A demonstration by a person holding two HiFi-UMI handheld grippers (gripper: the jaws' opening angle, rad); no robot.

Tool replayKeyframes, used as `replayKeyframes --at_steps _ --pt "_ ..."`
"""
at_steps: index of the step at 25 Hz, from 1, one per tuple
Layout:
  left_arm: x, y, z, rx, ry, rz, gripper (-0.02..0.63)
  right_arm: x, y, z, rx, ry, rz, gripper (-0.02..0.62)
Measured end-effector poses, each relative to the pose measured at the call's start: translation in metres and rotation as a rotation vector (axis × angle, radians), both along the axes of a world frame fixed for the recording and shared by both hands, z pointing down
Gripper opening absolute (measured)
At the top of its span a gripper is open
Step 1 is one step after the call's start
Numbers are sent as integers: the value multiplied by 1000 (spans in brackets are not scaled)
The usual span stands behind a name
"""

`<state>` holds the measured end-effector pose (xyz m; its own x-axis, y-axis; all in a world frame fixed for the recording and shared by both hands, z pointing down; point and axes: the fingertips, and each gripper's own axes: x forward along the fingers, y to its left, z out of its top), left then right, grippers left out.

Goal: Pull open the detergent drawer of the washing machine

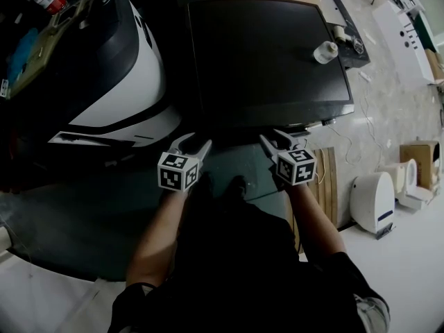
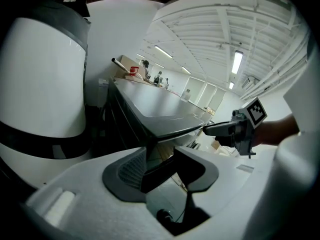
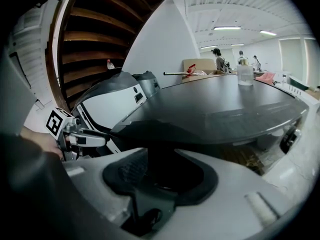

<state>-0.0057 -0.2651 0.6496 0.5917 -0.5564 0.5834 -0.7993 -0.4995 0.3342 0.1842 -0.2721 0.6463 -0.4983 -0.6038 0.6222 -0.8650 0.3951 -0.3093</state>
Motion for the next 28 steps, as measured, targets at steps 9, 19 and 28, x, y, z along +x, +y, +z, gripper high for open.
replayKeyframes --at_steps 9,19,28 --pt "8 -3 5 1 -14 18 187 -4 -3 13 -10 21 -20 164" --pt "12 -1 2 23 -54 19 192 -10 -4 13 13 37 -9 164" --pt "14 7 4 44 -50 12 190 -13 4 11 27 23 -29 163"
